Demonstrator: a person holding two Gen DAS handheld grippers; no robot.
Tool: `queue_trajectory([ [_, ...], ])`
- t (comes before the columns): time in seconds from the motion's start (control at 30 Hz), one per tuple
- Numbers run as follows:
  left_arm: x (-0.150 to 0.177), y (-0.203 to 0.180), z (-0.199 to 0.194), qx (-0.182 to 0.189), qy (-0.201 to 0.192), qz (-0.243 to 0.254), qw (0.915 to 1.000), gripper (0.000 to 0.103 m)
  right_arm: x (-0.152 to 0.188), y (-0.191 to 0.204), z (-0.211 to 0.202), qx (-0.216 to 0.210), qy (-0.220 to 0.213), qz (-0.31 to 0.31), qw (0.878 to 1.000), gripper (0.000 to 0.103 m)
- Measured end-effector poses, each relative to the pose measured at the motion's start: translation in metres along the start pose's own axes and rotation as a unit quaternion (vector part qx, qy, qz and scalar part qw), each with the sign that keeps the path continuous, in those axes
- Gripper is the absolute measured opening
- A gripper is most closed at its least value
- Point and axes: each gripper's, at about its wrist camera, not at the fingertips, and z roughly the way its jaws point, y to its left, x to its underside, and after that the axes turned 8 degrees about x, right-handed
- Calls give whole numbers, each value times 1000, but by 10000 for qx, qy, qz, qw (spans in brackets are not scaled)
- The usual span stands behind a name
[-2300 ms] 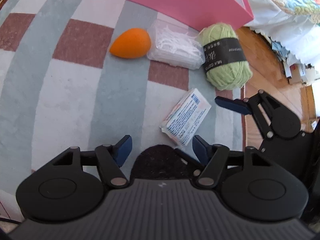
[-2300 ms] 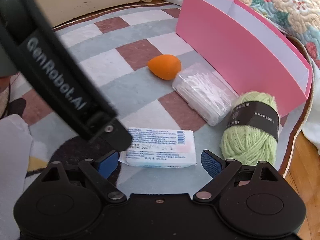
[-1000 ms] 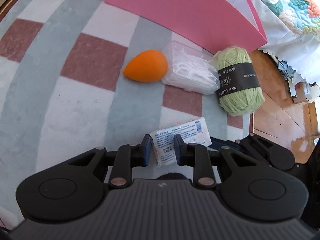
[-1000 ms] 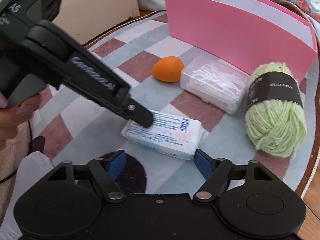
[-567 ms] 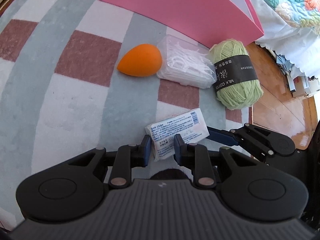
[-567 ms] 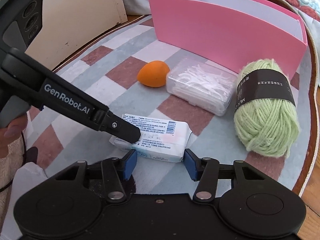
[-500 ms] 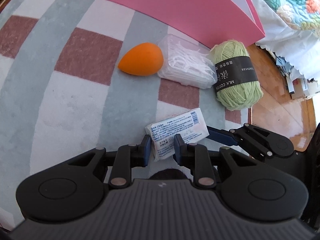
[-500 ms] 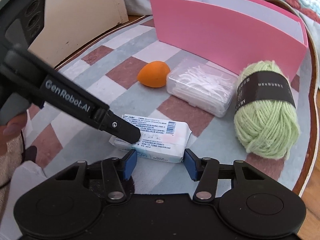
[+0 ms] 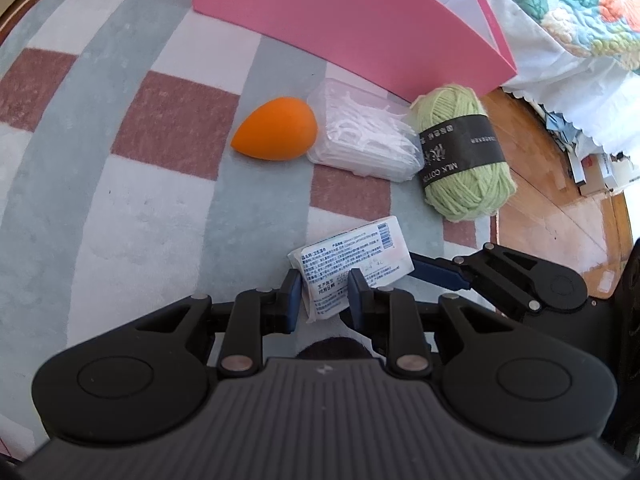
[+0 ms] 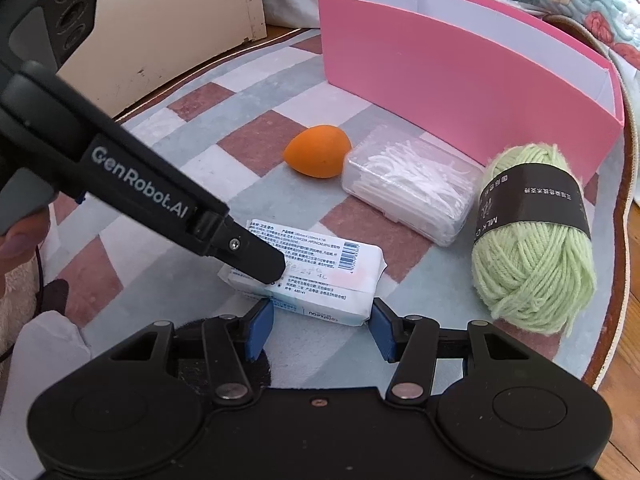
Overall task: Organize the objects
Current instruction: 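Lift the white pack with the left gripper and carry it over the box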
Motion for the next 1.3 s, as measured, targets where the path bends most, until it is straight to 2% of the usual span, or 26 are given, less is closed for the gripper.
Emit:
queue_trajectory([
  [0.33, 4, -16, -33, 116, -129, 374, 9991, 23, -1, 6, -20, 7, 6, 181, 9998, 52],
  [0.5, 4, -25, -40, -11, -153, 595, 9981, 23, -7, 10, -31, 92, -12, 236, 9997, 51],
  [0.73, -1, -28, -54, 110, -302, 540, 9980, 23, -20, 22, -46, 571, -180, 73, 9982, 52],
  [0.9, -7, -32, -67, 214, -449, 525, 9974, 23, -29, 26, -58, 751, -352, -28, 9966, 54],
  [1.2, -17, -47, -91, 258, -580, 764, 9951, 23, -49, 25, -76, 796, -492, 36, 9956, 60],
  [1.3, -23, -48, -98, 391, -541, 808, 9945, 23, -55, 26, -80, 778, -519, 10, 9956, 69],
])
